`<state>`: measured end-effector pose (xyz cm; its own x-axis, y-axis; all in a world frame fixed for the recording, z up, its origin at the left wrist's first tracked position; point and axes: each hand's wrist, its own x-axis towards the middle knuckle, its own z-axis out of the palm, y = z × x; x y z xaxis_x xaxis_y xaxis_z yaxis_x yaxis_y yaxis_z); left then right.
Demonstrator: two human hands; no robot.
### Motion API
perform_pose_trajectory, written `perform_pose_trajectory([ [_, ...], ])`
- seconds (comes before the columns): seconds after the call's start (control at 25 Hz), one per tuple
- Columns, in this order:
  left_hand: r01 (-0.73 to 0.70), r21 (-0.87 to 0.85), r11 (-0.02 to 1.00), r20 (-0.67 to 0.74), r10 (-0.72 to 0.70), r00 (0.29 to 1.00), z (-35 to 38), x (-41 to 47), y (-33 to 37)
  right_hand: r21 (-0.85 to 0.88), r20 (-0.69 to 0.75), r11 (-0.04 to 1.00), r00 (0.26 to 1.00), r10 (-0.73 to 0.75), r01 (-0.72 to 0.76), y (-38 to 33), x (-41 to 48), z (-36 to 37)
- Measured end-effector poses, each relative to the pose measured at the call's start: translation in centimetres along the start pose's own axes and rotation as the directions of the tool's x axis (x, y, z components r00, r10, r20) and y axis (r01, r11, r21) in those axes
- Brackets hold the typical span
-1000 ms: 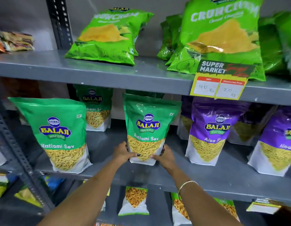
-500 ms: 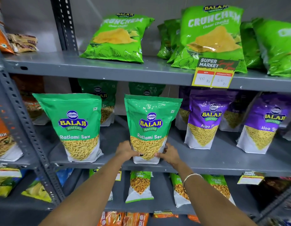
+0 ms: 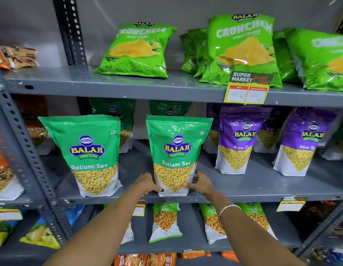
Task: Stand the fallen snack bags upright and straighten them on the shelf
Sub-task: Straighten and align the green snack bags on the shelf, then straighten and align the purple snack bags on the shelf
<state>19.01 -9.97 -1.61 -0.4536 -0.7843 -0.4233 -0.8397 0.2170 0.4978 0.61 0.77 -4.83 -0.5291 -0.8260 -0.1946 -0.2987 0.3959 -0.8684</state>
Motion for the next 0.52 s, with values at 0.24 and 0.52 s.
perform_pose_trajectory([
  [0.24,0.106,0.229,0.968,0.508,-0.212,0.835,1.2,-1.8,7.0,-0.223,-0.227,0.958,0.965,0.131,-0.183,2.1,-0.1,-7.7],
  [0.52,-0.123,-0.351,0.928,0.163,0.190,0.968,10.2,3.2,19.1,-0.038,-0.337,0.995,0.939,0.074,-0.092,7.5,4.4,-20.4],
])
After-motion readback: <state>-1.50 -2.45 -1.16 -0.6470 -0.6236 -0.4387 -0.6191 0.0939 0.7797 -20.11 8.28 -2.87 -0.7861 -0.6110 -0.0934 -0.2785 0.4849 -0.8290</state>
